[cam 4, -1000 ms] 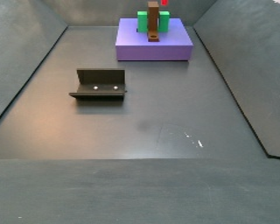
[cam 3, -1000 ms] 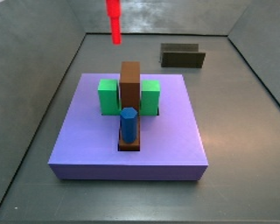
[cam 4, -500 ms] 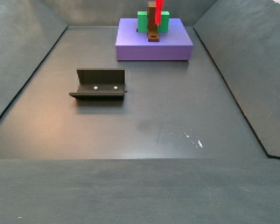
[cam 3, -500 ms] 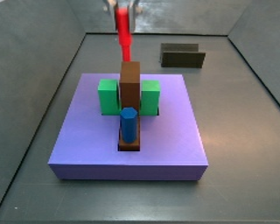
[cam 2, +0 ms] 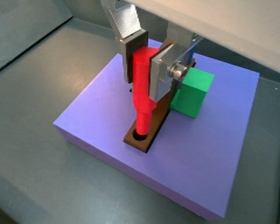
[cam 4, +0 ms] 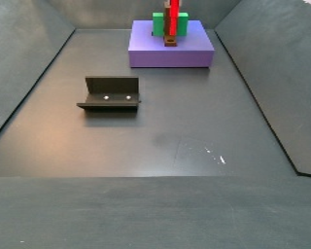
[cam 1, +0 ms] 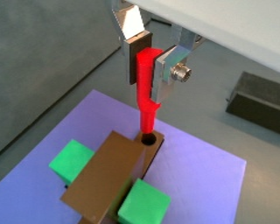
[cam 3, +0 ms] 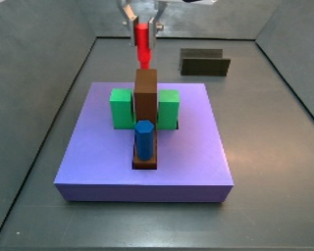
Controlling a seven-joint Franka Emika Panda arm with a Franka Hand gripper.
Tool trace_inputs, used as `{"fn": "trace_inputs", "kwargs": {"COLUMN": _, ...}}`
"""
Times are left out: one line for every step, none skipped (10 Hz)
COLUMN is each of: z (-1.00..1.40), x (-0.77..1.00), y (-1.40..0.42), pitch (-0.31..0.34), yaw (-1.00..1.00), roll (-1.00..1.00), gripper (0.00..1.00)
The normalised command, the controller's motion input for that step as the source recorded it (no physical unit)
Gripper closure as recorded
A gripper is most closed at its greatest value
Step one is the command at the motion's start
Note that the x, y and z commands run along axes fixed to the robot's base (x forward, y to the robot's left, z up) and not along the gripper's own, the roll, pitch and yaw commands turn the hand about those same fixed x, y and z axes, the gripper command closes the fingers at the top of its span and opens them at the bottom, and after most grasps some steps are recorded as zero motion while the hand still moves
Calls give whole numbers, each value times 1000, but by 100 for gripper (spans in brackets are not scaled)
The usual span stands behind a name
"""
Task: Pick up the red object. Move up. Place the red object on the fixture. Regrasp the red object. Move to above the board. Insert the red object.
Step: Insert the red object.
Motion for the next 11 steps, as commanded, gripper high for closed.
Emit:
{"fn": "trace_inputs", "kwargs": {"z": -229, "x": 177, "y": 69, "pitch": 0, "yaw": -186, "roll": -200, "gripper": 100}}
{"fn": "trace_inputs", "kwargs": {"z": -234, "x": 203, "y": 117, "pitch": 10, "yaw": -180, "roll": -137, "gripper": 100}}
{"fn": "trace_inputs", "kwargs": {"z": -174, "x": 49, "y": 123, "pitch": 10, "yaw": -146, "roll": -87, "gripper": 100}}
{"fn": "trace_inputs", "kwargs": {"z": -6, "x": 0, "y": 0, "pitch": 44, "yaw": -160, "roll": -83, "gripper": 100}}
{"fn": "trace_inputs", "kwargs": {"z": 97, "x": 0, "y": -246, "pitch": 44, "yaw": -74, "roll": -44, "gripper": 100}}
{"fn": "trace_inputs", "kwargs": {"z": 149, "x": 0, "y": -400, "pitch": 36, "yaw": 0, "roll": -3, "gripper": 100}}
{"fn": "trace_inputs", "kwargs": {"z": 0, "x": 0, "y": -177, "pitch": 30, "yaw": -29, "roll": 0, "gripper": 100}}
{"fn": "trace_inputs", "kwargs": {"z": -17, "x": 31, "y": 0, "pitch": 36, "yaw": -77, "roll": 0, "gripper": 100}}
{"fn": "trace_inputs", "kwargs": {"z": 0, "x": 43, "y": 94, "pitch": 53, "yaw": -97, "roll": 0, "gripper": 100}}
{"fn": "trace_inputs", "kwargs": {"z": 0, "x": 0, "y": 114, "pitch": 57, "yaw": -109, "roll": 0, "gripper": 100}}
{"fn": "trace_inputs", "kwargs": {"z": -34, "x": 0, "y": 97, "pitch": 43, "yaw": -109, "roll": 0, "gripper": 100}}
